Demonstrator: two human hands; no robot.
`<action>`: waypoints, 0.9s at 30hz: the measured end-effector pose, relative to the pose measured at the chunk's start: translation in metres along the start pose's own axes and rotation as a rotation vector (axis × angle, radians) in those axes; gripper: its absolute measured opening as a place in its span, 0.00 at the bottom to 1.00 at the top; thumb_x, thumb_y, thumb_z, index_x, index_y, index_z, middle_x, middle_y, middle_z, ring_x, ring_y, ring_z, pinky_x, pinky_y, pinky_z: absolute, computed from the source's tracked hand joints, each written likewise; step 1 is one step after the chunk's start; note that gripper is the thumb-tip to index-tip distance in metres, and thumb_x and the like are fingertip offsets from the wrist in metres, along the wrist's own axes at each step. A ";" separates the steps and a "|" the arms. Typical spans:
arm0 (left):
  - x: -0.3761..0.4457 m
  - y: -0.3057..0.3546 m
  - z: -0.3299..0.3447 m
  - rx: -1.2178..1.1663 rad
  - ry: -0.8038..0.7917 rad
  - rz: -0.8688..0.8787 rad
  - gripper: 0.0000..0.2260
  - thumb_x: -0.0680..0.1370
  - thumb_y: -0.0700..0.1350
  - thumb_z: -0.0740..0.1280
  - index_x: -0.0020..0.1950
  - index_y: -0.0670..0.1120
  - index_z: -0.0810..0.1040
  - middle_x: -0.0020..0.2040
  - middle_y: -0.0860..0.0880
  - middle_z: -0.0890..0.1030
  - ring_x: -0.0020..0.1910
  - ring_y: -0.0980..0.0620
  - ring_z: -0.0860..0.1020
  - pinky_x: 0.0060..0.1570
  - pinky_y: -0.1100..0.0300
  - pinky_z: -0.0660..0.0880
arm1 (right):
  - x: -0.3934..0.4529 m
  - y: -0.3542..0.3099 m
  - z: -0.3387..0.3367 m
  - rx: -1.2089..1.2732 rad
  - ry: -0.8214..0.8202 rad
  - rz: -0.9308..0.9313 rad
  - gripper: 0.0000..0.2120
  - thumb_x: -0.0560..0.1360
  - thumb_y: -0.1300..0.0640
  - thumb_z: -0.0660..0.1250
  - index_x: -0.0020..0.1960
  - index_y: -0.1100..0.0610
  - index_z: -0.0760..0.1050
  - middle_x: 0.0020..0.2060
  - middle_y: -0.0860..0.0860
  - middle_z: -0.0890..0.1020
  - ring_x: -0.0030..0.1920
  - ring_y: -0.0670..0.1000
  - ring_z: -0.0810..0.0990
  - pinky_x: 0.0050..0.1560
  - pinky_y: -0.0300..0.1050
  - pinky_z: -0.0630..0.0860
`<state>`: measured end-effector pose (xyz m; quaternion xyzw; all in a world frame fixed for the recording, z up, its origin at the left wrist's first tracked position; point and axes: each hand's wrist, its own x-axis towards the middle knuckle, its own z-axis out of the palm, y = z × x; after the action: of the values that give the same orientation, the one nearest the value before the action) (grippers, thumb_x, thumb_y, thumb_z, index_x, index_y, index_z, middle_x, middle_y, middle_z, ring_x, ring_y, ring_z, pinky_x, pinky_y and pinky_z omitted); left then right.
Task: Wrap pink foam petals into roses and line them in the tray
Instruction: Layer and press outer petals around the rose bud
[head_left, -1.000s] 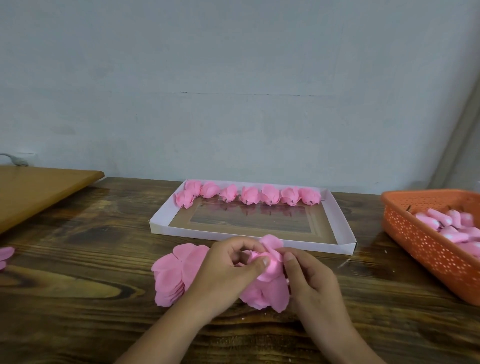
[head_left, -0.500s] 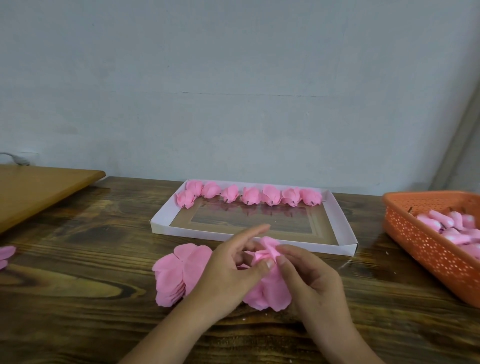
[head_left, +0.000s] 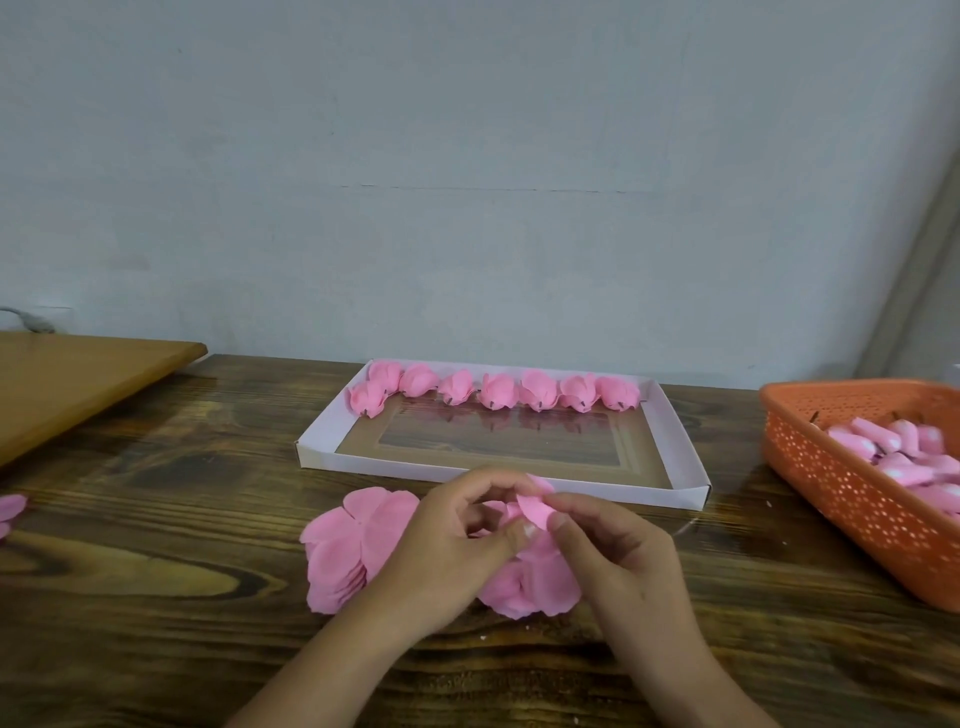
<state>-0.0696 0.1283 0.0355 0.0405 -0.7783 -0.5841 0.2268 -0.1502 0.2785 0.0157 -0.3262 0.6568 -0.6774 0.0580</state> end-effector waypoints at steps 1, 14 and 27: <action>0.000 0.000 0.000 0.015 -0.002 -0.002 0.17 0.78 0.35 0.71 0.50 0.60 0.84 0.55 0.59 0.85 0.55 0.55 0.83 0.54 0.56 0.82 | 0.000 0.000 0.000 -0.002 0.002 0.002 0.15 0.78 0.64 0.67 0.52 0.46 0.85 0.46 0.46 0.88 0.49 0.48 0.86 0.51 0.49 0.82; 0.004 -0.001 0.000 -0.373 0.117 -0.278 0.10 0.78 0.36 0.71 0.48 0.51 0.88 0.52 0.48 0.87 0.52 0.50 0.86 0.47 0.57 0.82 | -0.002 -0.001 -0.001 0.174 -0.008 0.005 0.23 0.77 0.75 0.61 0.47 0.49 0.84 0.51 0.47 0.86 0.47 0.51 0.86 0.39 0.44 0.81; 0.001 0.007 -0.003 -0.305 0.078 -0.318 0.07 0.78 0.43 0.72 0.52 0.53 0.87 0.51 0.46 0.87 0.49 0.48 0.86 0.35 0.64 0.78 | -0.006 -0.008 0.003 -0.114 0.032 -0.122 0.24 0.70 0.67 0.76 0.53 0.38 0.81 0.49 0.39 0.85 0.43 0.48 0.85 0.37 0.41 0.81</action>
<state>-0.0679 0.1275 0.0426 0.1504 -0.6553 -0.7215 0.1655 -0.1413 0.2794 0.0207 -0.3574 0.6740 -0.6464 -0.0127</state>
